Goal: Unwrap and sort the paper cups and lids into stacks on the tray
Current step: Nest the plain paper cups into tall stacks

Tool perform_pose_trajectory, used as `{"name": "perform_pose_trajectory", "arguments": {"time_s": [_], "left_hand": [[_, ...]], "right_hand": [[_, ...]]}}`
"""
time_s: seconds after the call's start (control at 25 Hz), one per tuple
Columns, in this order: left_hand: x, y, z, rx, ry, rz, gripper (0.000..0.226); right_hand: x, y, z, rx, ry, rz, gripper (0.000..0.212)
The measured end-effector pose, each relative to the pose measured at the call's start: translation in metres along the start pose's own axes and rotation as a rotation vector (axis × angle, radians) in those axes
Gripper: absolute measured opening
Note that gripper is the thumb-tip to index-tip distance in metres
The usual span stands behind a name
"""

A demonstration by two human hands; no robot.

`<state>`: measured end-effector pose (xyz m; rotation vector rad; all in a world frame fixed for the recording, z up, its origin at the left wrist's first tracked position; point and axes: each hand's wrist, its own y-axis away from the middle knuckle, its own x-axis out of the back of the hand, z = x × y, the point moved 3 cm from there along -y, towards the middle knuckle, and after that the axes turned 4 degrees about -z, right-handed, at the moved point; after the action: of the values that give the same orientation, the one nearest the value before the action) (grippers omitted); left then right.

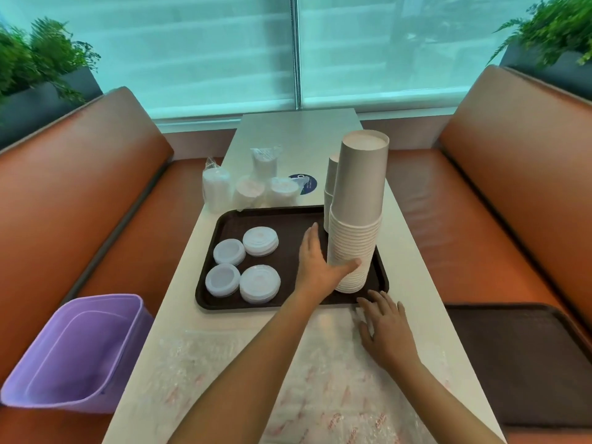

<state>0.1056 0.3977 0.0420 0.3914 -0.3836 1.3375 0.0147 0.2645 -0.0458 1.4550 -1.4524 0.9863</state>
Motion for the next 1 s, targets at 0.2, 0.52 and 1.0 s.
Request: {"name": "perform_pose_trajectory", "arguments": {"time_s": [0.2,0.52,1.0], "left_hand": [[0.060,0.081,-0.076,-0.262,-0.514,0.313,0.022],[0.104,0.136,-0.181,0.054,-0.791,-0.238,0.060],[0.168,0.142,-0.220,0.320,-0.829,-0.020,0.059]], "right_hand": [[-0.009,0.028,-0.014,-0.137,0.068,0.111,0.037],[-0.025,0.066,-0.006,-0.492,0.027,-0.021,0.051],[-0.022,0.087,0.012,-0.648,0.064,-0.107,0.053]]}}
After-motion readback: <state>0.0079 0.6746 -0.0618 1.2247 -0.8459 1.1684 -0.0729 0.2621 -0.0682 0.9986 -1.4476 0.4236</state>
